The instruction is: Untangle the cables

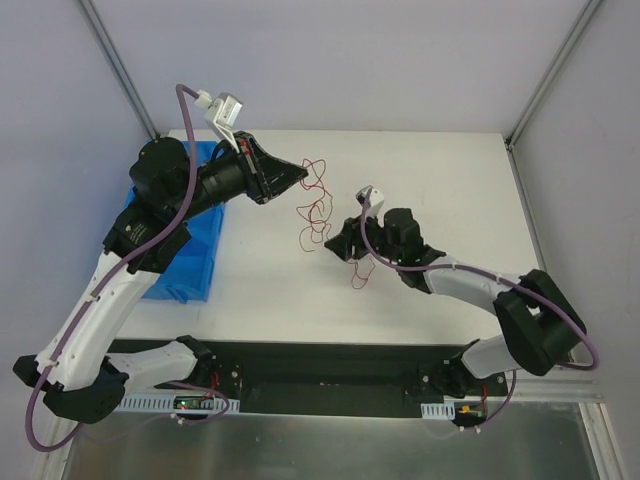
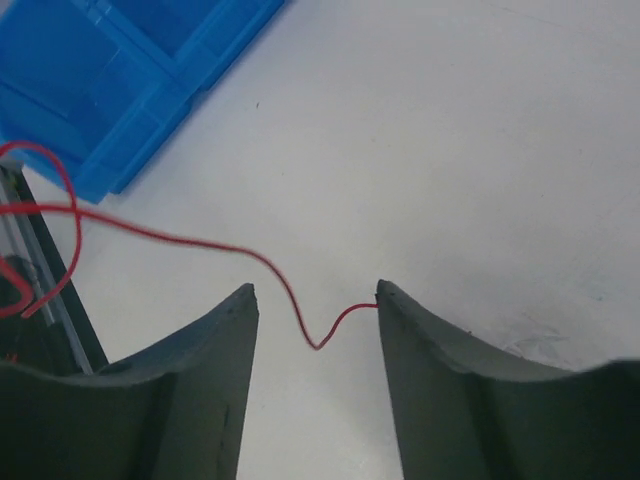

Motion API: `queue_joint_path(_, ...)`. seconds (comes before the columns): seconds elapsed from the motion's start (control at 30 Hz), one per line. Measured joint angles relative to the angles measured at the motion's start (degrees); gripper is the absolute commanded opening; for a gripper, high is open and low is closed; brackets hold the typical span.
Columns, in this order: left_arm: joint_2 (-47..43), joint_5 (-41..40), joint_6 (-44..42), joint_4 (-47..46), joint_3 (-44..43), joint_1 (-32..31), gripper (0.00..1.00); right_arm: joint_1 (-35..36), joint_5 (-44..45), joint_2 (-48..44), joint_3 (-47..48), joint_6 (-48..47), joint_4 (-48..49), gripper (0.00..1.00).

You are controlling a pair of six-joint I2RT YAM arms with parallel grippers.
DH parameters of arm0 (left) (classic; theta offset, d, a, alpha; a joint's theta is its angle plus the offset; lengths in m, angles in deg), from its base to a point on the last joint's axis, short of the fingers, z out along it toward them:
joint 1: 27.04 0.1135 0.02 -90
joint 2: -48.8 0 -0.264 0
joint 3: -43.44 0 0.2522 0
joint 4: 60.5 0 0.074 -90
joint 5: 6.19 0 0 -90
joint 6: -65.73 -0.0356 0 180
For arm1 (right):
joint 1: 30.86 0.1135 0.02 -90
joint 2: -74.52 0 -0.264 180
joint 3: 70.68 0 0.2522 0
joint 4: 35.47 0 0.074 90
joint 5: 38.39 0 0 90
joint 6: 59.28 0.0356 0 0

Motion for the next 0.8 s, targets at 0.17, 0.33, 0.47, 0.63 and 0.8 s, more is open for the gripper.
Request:
queue_joint_path(0.17, -0.63, 0.24, 0.02, 0.0, 0.0, 0.0, 0.0, -0.24, 5.44, 4.48, 0.35, 5.84, 4.66, 0.0)
queue_joint_path(0.33, -2.54, -1.42, -1.51, 0.52, 0.39, 0.76, 0.0, -3.26, 20.76, -4.48, -6.12, 11.23, -0.94, 0.0)
queue_joint_path(0.47, -5.64, -4.48, -3.43, 1.57, 2.62, 1.11, 0.0, -10.86, 31.04, -18.62, -11.28, 13.2, -11.85, 0.0)
queue_joint_path(0.63, -7.21, -7.02, -5.18, 2.29, 4.0, 1.14, 0.0, -22.03, 36.83, -26.23, -13.92, 13.05, -20.83, 0.0)
queue_joint_path(0.8, -6.56, -7.21, -5.25, 2.89, 5.01, 1.51, 0.0, -25.7, 37.2, -22.18, -13.68, 12.76, -26.51, 0.0)
